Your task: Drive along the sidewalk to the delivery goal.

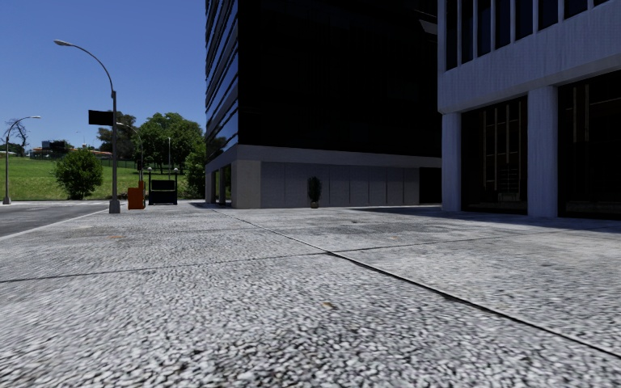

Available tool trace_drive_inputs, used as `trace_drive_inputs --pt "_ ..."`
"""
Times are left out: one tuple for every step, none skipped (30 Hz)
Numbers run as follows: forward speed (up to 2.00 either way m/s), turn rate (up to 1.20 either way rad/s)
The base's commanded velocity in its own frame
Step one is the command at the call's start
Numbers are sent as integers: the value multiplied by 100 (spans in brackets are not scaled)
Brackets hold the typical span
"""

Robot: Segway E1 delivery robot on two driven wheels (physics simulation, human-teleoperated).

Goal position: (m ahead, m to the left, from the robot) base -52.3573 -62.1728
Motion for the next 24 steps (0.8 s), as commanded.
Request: trace_drive_inputs --pt "0 0" --pt "0 0" --pt "0 0" --pt "0 0" --pt "0 0" --pt "0 0" --pt "0 0" --pt "0 0" --pt "0 0" --pt "0 0" --pt "0 0" --pt "0 0" --pt "0 -28" --pt "0 -28" --pt "0 -100" --pt "0 -120" --pt "0 -120" --pt "0 -120" --pt "0 -120" --pt "0 -120" --pt "0 -120" --pt "0 -120" --pt "0 -120" --pt "0 -120"
